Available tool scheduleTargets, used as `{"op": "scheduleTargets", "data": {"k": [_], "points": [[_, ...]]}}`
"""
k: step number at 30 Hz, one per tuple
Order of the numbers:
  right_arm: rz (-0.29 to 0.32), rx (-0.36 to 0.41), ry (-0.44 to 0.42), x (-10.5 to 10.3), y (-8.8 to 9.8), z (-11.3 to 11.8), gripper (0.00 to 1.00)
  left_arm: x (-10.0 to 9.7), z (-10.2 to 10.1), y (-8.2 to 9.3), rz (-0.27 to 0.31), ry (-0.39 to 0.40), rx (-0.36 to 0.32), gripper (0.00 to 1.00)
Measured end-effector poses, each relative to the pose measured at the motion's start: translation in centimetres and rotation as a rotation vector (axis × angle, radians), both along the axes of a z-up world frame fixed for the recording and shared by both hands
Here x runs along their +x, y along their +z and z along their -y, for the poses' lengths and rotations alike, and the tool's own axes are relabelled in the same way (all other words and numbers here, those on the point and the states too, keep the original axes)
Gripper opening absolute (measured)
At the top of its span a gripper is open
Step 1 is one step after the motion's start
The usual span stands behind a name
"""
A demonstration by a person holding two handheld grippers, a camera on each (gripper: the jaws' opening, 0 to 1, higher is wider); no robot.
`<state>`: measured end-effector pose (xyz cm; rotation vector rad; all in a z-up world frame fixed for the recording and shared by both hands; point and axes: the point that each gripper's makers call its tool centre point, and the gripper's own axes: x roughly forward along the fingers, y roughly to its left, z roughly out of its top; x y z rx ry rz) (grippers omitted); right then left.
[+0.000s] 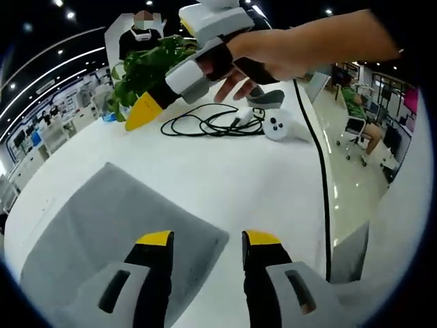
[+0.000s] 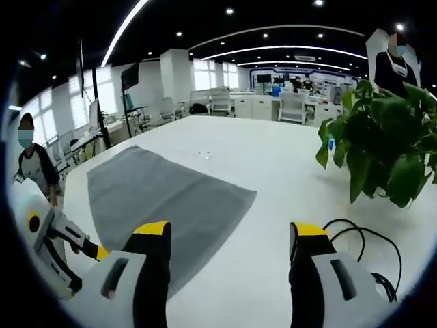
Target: Fold the towel on the table until its edges align and the towel forms a compact rectangular stack.
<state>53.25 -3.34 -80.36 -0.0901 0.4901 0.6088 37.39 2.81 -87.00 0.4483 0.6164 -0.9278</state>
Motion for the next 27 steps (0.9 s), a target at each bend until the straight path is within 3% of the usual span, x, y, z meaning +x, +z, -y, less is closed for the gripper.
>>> {"op": "scheduleTargets", "data": {"k": [8,17,19,27], "points": [[-0.030,0.010,0.019,1.5,-1.8,-0.7,0.67,0.1,0.4,-2.1,-0.029,-0.026,0.036,0.34],[-0.050,0.017,0.004,2.2,-3.0,-0.6,0.66,0.1,0.7,-4.3,-0.063,-0.058,0.075,0.33],[-0.056,0.013,-0.003,2.3,-3.2,-0.4,0.66,0.2,0.7,-4.5,-0.051,-0.070,0.090,0.31],[-0.072,0.023,-0.035,3.6,-4.0,-0.4,0.62,0.5,1.3,-4.4,-0.085,-0.044,0.045,0.21]]}}
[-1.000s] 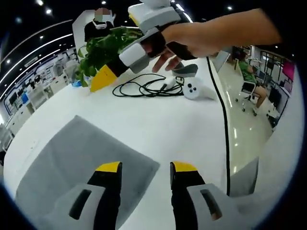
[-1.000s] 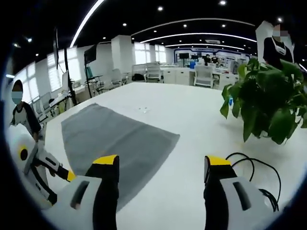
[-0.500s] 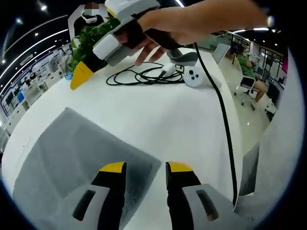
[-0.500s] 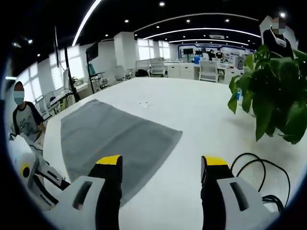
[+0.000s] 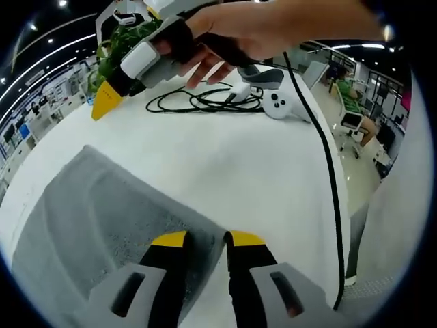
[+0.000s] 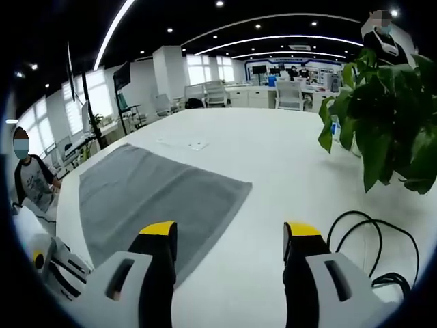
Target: Fold the towel on the table until its edges align and the towel forms a compact rectangular stack.
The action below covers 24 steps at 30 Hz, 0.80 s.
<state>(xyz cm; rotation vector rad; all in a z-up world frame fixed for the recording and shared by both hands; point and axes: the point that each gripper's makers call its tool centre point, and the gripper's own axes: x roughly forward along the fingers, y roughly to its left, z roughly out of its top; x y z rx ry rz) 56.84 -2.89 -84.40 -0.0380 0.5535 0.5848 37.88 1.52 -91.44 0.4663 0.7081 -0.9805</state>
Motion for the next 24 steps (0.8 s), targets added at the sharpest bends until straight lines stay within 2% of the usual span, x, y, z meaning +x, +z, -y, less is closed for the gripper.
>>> {"op": "scheduleTargets", "data": {"k": [8,16,24], "points": [[0.001,-0.041,0.037,1.4,-1.0,-1.4,0.53,0.0,0.1,0.0,-0.002,-0.016,0.003,0.18],[-0.006,-0.061,0.045,4.3,-2.2,-3.1,0.44,0.2,0.1,0.1,-0.011,-0.029,0.018,0.14],[0.012,-0.073,0.060,7.2,-2.5,-4.8,0.42,0.3,0.1,0.2,-0.030,-0.030,0.023,0.14]]}}
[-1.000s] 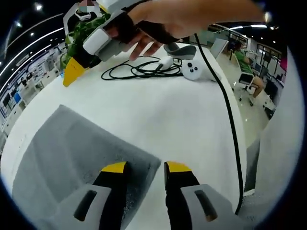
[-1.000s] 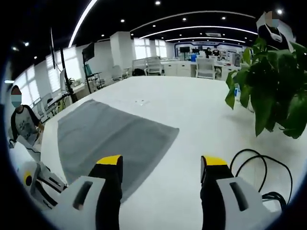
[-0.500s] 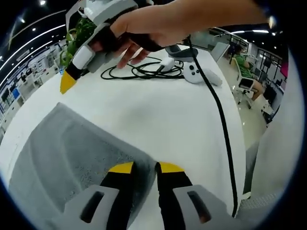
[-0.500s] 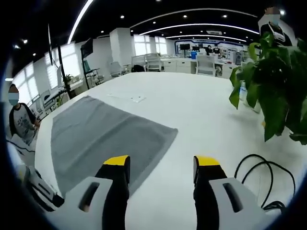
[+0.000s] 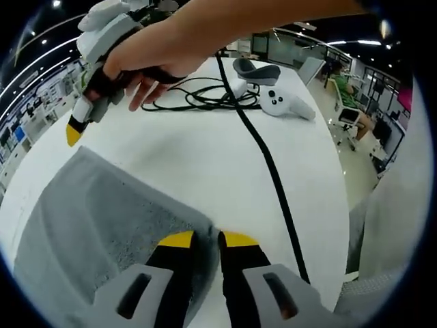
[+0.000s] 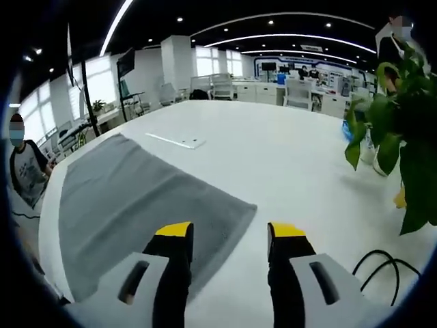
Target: Fold the towel on the table until its edges align and the towel forms a compact rectangular stack.
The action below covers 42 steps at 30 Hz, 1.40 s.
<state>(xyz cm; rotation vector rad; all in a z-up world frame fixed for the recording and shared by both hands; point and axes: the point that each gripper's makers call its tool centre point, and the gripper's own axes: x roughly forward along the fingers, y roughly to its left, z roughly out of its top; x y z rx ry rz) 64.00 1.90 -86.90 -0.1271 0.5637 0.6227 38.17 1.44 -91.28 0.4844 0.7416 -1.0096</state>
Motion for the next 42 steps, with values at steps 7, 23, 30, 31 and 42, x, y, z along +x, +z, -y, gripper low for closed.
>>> {"op": "scheduleTargets", "data": {"k": [7,23,30,31,42], "points": [[-0.010,-0.021,-0.008,1.6,-1.4,-1.0,0.39,-0.1,0.0,0.0,-0.020,-0.004,0.006,0.15],[-0.026,-0.075,-0.025,4.2,-3.8,-1.6,0.26,0.1,-0.1,0.0,-0.059,0.027,0.012,0.12],[-0.040,-0.089,-0.023,3.8,-4.2,-1.5,0.25,0.1,0.1,-0.2,-0.054,0.064,0.022,0.11],[-0.044,-0.080,-0.012,3.5,-4.1,-1.6,0.24,0.0,0.2,-0.2,-0.052,0.064,0.023,0.11],[-0.033,-0.066,0.034,2.3,-3.9,-0.7,0.12,-0.6,2.2,-0.1,-0.095,0.105,-0.015,0.10]]}}
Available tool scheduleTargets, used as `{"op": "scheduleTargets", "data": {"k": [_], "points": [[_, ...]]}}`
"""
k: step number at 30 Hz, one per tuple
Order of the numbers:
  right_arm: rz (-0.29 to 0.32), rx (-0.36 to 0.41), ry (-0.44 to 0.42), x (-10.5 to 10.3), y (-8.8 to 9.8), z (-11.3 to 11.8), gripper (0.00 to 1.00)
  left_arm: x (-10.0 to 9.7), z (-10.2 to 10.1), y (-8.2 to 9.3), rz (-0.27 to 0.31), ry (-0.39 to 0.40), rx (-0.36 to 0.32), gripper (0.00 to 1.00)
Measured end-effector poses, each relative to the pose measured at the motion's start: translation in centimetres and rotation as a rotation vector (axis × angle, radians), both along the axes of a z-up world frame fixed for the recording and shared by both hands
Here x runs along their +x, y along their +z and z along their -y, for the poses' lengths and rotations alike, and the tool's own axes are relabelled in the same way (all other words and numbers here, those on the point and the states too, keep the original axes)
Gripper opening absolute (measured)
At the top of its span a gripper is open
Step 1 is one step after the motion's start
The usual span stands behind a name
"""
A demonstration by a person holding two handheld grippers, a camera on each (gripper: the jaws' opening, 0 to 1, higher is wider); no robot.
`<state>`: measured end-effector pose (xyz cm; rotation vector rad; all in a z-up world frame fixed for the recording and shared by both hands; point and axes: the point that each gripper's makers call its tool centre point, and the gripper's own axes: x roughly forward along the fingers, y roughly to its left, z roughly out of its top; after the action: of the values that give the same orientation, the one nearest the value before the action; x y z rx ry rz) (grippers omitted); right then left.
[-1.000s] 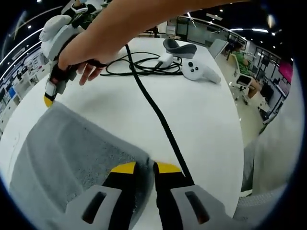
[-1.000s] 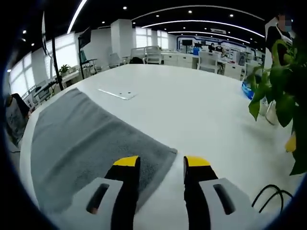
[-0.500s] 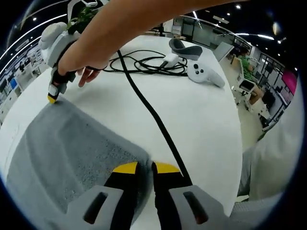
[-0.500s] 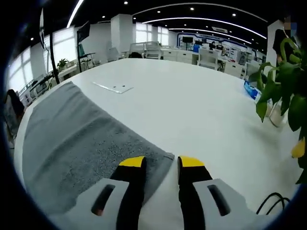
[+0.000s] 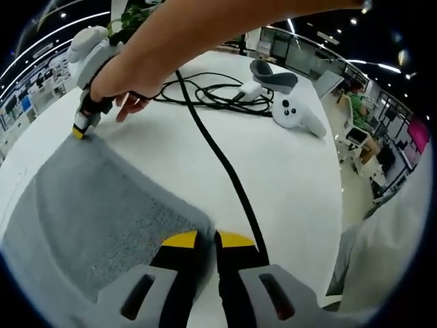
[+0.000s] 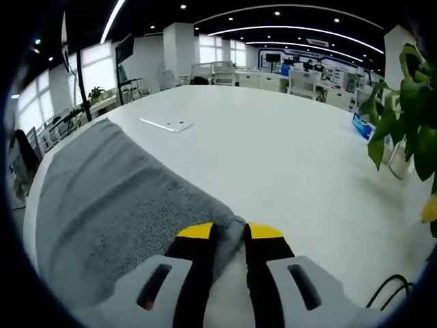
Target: Fold the towel on the table until its edges align and the towel forms a compact rectangular stack.
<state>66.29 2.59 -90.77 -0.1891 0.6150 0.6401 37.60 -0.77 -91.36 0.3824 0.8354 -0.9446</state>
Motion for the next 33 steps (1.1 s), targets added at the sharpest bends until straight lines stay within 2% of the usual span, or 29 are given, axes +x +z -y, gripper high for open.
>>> {"op": "scheduleTargets", "data": {"k": [4,6,15,19,21,27,30,32,33], "points": [[-0.002,-0.009,0.022,0.4,-0.4,0.6,0.04,-0.3,1.0,0.0,-0.003,-0.002,0.001,0.09],[0.005,-0.040,0.021,0.6,-0.5,1.3,0.03,-0.5,1.4,0.0,-0.009,0.001,-0.003,0.09],[-0.009,-0.046,-0.010,-0.7,-0.5,4.8,0.01,-1.6,3.5,0.2,-0.047,0.030,-0.071,0.07],[0.001,-0.051,-0.025,-0.9,-0.1,6.0,0.01,-1.6,4.0,1.0,-0.038,0.002,-0.099,0.03],[0.011,-0.033,-0.038,-0.9,0.5,6.4,0.01,-1.4,3.7,1.0,-0.029,0.001,-0.082,0.03],[0.023,-0.023,-0.025,-1.1,1.3,6.1,0.02,-1.3,3.5,1.4,-0.025,0.010,-0.079,0.03],[0.018,-0.016,-0.024,-1.1,1.3,6.1,0.02,-0.7,3.3,1.3,0.084,-0.059,-0.033,0.04],[0.019,-0.012,-0.027,-1.0,1.2,6.2,0.02,-0.8,3.5,1.2,0.104,-0.093,-0.021,0.07],[0.023,-0.011,-0.029,-0.9,1.3,6.2,0.02,-0.9,3.6,1.3,0.103,-0.082,-0.030,0.10]]}}
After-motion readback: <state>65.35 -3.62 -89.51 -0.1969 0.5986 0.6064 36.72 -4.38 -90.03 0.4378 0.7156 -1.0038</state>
